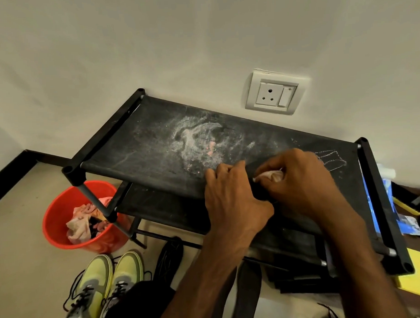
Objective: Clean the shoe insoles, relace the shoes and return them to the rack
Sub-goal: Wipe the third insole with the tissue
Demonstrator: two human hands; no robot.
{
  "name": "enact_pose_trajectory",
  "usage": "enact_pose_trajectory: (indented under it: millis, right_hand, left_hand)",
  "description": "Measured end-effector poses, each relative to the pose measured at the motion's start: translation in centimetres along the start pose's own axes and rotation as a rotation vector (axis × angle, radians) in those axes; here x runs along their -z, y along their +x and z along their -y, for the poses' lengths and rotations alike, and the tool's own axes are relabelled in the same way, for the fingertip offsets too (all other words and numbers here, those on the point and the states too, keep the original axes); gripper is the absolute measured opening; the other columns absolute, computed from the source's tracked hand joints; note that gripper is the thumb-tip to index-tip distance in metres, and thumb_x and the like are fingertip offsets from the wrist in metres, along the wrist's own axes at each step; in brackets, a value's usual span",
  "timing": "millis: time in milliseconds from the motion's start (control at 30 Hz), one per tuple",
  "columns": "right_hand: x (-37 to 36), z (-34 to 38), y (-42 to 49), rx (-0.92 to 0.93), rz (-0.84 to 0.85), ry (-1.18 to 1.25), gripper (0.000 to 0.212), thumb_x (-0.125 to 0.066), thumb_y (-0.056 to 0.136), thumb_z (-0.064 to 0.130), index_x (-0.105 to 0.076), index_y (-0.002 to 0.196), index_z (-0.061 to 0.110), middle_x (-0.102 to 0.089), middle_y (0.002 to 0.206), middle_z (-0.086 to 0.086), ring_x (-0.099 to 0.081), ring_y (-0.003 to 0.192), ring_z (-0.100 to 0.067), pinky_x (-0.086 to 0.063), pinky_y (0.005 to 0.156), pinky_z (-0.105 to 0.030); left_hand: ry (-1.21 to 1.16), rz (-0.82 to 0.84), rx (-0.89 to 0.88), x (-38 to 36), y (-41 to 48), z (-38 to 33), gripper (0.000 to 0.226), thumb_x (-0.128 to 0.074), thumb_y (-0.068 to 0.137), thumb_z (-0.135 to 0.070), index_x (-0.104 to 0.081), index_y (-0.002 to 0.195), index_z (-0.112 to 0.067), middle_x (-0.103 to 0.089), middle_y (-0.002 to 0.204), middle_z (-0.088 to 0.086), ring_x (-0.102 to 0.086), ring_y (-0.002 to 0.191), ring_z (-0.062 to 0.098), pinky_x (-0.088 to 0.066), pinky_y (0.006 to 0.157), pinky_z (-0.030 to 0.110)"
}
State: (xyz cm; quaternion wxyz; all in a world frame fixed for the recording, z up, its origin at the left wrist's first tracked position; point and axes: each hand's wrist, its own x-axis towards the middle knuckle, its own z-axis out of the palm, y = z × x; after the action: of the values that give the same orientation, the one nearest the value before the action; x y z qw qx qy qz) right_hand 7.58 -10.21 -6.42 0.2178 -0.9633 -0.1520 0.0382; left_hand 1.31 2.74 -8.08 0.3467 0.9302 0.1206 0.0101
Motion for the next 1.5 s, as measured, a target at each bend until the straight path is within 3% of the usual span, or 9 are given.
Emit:
enact_pose_trajectory:
  millis: [133,367,467,633,900,1033,1200,1333,1500]
  right_hand:
    - [1.4,-0.3,-0.5,-0.008,0.109,-0.051,0.017,-0.076,0.075,0.034,-0.076,0.081,0.050,-0.073,0.078,0.021,-0.069,0.076,-0.005,-0.062,0.073,-0.039]
    - [-1.9,1.9,2.0,-0.039,-0.204,0.012,0.016,-0.070,0.083,0.029,-0.079,0.092,0.038,-0.076,0.087,0.007,-0.070,0.082,-0.021,-0.059,0.073,-0.040]
    - [-2.2,2.0,2.6,-0.065,-0.185,-0.012,0.015,-0.071,0.086,0.025,-0.080,0.094,0.035,-0.076,0.089,0.004,-0.069,0.083,-0.021,-0.052,0.071,-0.033]
    - [-1.0,1.6,2.1,-0.056,-0.101,-0.048,0.014,-0.075,0.088,0.030,-0.079,0.094,0.041,-0.076,0.091,0.008,-0.069,0.084,-0.018,-0.061,0.074,-0.043]
    - [1.2,-0.6,-2.1,-0.061,0.014,-0.001,0.015,-0.079,0.083,0.030,-0.078,0.086,0.045,-0.074,0.088,0.021,-0.068,0.086,-0.004,-0.060,0.078,-0.040]
    - [1.8,-2.0,-4.4,-0.110,-0.100,0.081,0.009,-0.078,0.083,0.036,-0.078,0.083,0.045,-0.073,0.081,0.023,-0.068,0.081,-0.002,-0.060,0.075,-0.036]
    - [1.8,-2.7,-5.2,-0.148,-0.260,0.173,0.012,-0.080,0.083,0.029,-0.078,0.086,0.041,-0.072,0.082,0.024,-0.067,0.084,0.000,-0.058,0.080,-0.036]
    - [0.6,-1.8,-4.6,-0.093,-0.242,0.204,0.008,-0.080,0.085,0.030,-0.081,0.089,0.036,-0.073,0.082,0.024,-0.068,0.082,0.002,-0.060,0.078,-0.034]
    - [0.7,-2.3,-4.2,-0.104,-0.120,0.159,0.004,-0.080,0.081,0.033,-0.080,0.083,0.036,-0.074,0.076,0.019,-0.069,0.075,0.001,-0.062,0.073,-0.037]
  left_hand:
    - [0.001,-0.006,-0.004,0.0,0.0,0.0,0.091,-0.084,0.071,-0.044,-0.040,0.149,-0.027,-0.046,0.138,-0.003,-0.032,0.127,0.019,-0.034,0.094,0.025]
    - [0.003,0.006,-0.005,0.3,-0.1,-0.2,0.076,-0.085,0.072,-0.043,-0.046,0.137,-0.028,-0.047,0.132,-0.002,-0.032,0.125,0.020,-0.038,0.101,0.028]
    - [-0.007,-0.002,-0.015,0.3,-0.2,0.0,0.075,-0.085,0.072,-0.041,-0.047,0.135,-0.028,-0.047,0.131,-0.003,-0.032,0.126,0.020,-0.037,0.104,0.029]
    - [-0.026,0.002,-0.008,0.0,0.0,-0.1,0.074,-0.085,0.072,-0.040,-0.047,0.135,-0.028,-0.046,0.131,-0.004,-0.032,0.126,0.019,-0.037,0.102,0.028]
    - [-0.024,0.032,-0.015,0.0,0.2,0.1,0.089,-0.083,0.073,-0.041,-0.037,0.148,-0.027,-0.042,0.140,-0.002,-0.030,0.129,0.019,-0.034,0.100,0.025]
    - [-0.015,0.027,-0.024,0.1,0.4,0.2,0.089,-0.083,0.072,-0.044,-0.039,0.148,-0.028,-0.041,0.139,-0.002,-0.031,0.129,0.019,-0.033,0.103,0.025]
    - [0.044,0.034,-0.060,0.1,0.9,0.3,0.090,-0.082,0.072,-0.057,-0.039,0.145,-0.026,-0.038,0.142,-0.002,-0.029,0.131,0.019,-0.034,0.107,0.029]
    - [0.086,0.094,-0.086,0.2,1.6,0.7,0.093,-0.083,0.067,-0.063,-0.038,0.141,-0.027,-0.039,0.140,-0.001,-0.032,0.131,0.019,-0.036,0.103,0.030]
    - [0.105,0.169,-0.125,0.5,2.3,1.3,0.107,-0.081,0.067,-0.067,-0.026,0.154,-0.037,-0.035,0.142,-0.002,-0.030,0.135,0.021,-0.040,0.103,0.035]
